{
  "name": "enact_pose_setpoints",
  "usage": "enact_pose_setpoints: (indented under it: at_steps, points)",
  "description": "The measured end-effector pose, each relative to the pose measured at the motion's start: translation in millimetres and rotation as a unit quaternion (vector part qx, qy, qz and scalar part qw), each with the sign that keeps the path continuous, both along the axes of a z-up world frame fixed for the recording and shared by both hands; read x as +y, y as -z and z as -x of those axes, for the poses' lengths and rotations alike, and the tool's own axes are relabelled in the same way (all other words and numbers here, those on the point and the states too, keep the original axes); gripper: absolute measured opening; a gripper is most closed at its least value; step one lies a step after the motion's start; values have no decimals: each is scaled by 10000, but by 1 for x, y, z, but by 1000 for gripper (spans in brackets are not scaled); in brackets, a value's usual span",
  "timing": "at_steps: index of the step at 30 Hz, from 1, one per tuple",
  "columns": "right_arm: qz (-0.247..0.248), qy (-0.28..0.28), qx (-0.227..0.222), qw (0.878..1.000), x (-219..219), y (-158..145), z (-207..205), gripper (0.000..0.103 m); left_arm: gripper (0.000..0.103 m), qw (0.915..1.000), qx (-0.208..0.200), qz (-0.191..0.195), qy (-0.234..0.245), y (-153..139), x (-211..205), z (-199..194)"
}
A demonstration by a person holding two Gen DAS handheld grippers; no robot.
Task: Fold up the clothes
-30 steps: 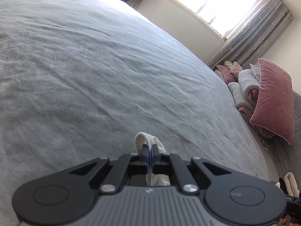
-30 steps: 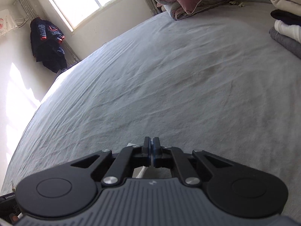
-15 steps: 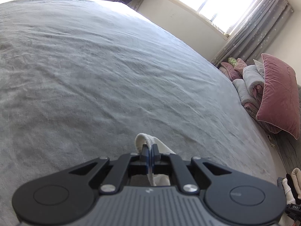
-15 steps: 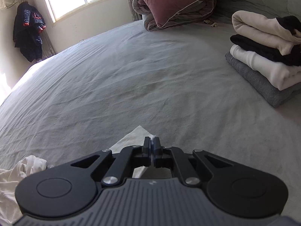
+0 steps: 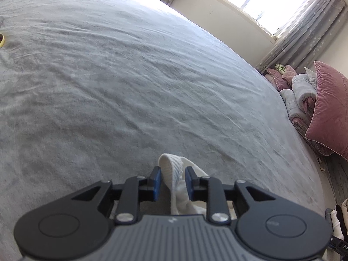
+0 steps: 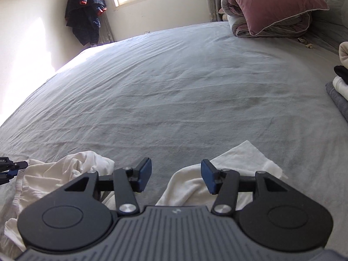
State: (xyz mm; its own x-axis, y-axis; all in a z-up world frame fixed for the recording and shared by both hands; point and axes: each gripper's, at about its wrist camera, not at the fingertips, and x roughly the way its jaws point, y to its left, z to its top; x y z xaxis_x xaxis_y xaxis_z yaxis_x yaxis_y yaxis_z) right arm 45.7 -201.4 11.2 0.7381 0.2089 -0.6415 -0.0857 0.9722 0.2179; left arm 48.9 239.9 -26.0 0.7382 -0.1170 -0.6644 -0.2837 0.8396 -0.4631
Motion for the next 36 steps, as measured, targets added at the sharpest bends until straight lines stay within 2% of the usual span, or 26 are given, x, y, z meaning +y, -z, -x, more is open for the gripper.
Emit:
enact_pose_setpoints:
  at_steps: [6,12,14,15,16,18,19,23,28,33,36]
  points:
    - [12,-778,237,9967,48,20,-7,54,24,9998,-8,-174,75,-2,-8,0]
    - [64,-1003,476,9938,66,41,-12,45,24,9995,73,-252,153,1,-10,-2]
    - [231,-1099,391,9929,71,43,-10,39,24,9994,74,-283,180,2,-10,-2]
    - [335,-1171,356,9919,73,44,-9,20,24,9993,74,-295,199,2,-11,-2]
    - [353,-1217,339,9914,74,43,-9,13,23,9992,79,-325,230,1,-12,-2]
    - [348,-1255,272,9911,73,40,-6,12,6,9990,51,-353,277,1,-12,-1]
    - [329,-1250,220,9914,71,37,-4,11,6,9990,39,-352,281,1,-12,-1]
    - [368,-1121,-298,9926,53,11,8,11,4,9990,-24,-351,262,-2,-10,4]
    - [441,-567,-844,9938,17,-17,20,11,3,9988,-77,-401,263,-4,-10,6]
    - [541,56,-1174,9916,-25,-34,32,11,3,9986,-102,-458,263,-5,-10,8]
    - [627,419,-1215,9897,-49,-36,39,11,3,9985,-66,-498,238,-3,-9,8]
